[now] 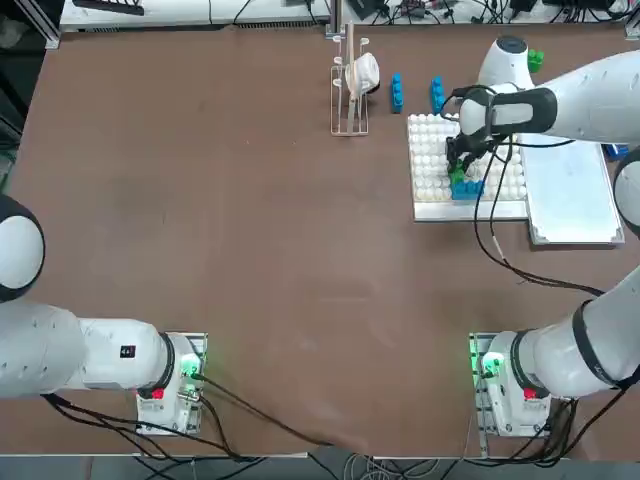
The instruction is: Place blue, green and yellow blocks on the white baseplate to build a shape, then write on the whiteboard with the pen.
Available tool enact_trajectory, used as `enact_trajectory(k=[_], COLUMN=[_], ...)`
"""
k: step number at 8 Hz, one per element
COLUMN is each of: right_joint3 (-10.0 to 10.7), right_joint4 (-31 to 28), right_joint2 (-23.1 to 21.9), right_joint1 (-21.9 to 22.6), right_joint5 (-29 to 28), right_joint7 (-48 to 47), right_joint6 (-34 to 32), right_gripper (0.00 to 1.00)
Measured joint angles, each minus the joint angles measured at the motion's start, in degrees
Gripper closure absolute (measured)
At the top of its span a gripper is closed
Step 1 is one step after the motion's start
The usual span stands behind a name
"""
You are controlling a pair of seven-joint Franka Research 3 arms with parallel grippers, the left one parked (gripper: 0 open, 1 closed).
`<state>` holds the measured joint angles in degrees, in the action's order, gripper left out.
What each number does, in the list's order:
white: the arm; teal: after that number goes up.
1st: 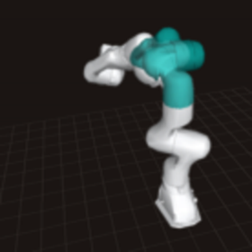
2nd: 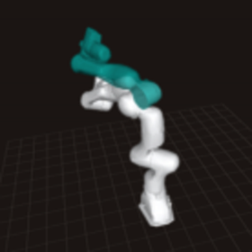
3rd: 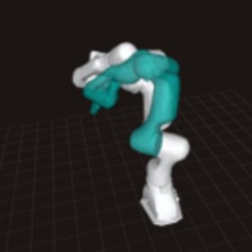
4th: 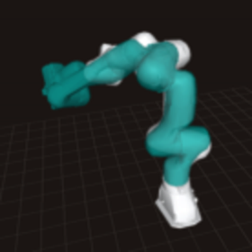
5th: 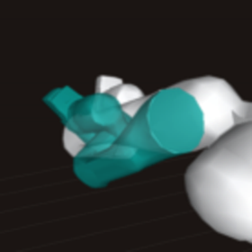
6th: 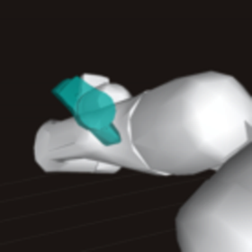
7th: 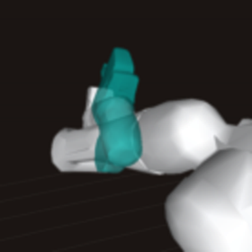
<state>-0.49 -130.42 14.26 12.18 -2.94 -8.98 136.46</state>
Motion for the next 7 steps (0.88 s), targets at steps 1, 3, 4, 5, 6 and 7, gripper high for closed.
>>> enact_trajectory(k=[1,3,4,5,6,7], right_joint3=[0.0,0.03,0.04,0.05,0.07,0.08], right_joint4=[0.16,0.42,0.52,0.66,0.75,0.78], right_joint2=[0.1,0.26,0.32,0.4,0.46,0.53], right_joint1=[0.01,0.07,0.09,0.13,0.16,0.17], right_joint5=[0.04,0.13,0.19,0.27,0.31,0.31], right_joint7=[0.0,0.0,0.0,0.0,-0.04,-0.05], right_joint6=[-0.19,-0.5,-0.61,-0.78,-0.89,-0.81], right_gripper=[0.6,0.6,0.6,0.6,0.6,0.59])
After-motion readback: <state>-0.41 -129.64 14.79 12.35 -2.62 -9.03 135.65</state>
